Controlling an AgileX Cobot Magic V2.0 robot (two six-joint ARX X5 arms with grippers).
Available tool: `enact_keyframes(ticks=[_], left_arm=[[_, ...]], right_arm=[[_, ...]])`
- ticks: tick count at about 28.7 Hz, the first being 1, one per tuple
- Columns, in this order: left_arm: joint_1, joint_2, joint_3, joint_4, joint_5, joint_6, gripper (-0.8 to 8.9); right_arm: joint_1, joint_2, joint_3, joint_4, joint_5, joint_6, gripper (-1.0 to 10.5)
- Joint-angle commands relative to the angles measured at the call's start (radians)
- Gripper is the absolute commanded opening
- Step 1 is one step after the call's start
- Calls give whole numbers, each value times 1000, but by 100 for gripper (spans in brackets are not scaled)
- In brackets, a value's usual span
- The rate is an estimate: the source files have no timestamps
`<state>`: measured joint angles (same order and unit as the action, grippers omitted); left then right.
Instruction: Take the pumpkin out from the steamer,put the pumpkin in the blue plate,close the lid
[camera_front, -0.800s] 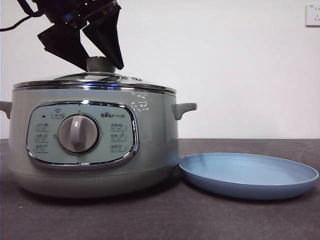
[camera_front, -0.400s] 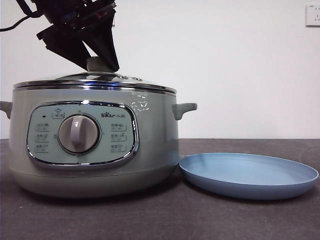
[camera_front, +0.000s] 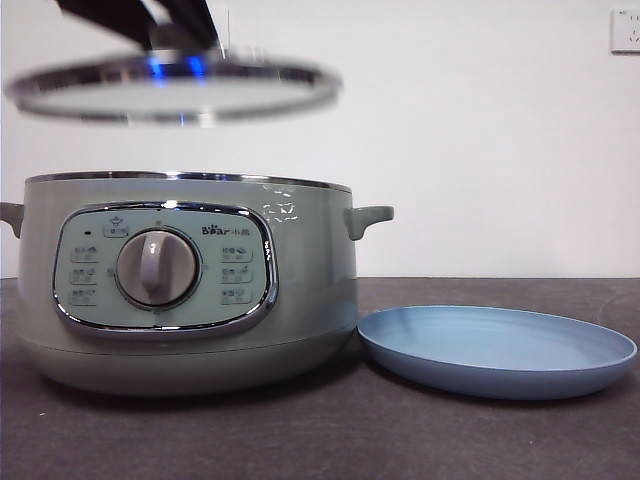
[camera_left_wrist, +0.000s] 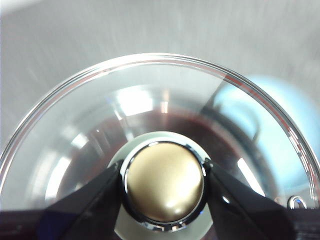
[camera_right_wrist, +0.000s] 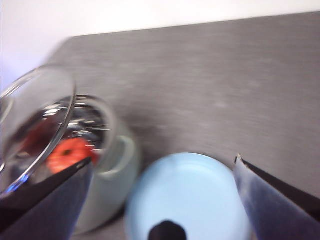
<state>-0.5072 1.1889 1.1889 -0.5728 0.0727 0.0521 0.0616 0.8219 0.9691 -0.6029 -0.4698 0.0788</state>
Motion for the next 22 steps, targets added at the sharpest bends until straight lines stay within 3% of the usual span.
enact_keyframes(ticks=[1,6,15,22], left_arm=[[-3,-93,11,29,-37,0,-8],[-3,-238,11,-30,-129,0,-8],[-3,-436,11,-156,-366,1,-8],[-3,-530,11,-216,-481,3,-8]], right_arm=[[22,32,2,38,-62,21,468],[103,115,3,81,-82,36,469],[333,334,89,123,-66,35,475],[503,542,311,38,83,-49,516]])
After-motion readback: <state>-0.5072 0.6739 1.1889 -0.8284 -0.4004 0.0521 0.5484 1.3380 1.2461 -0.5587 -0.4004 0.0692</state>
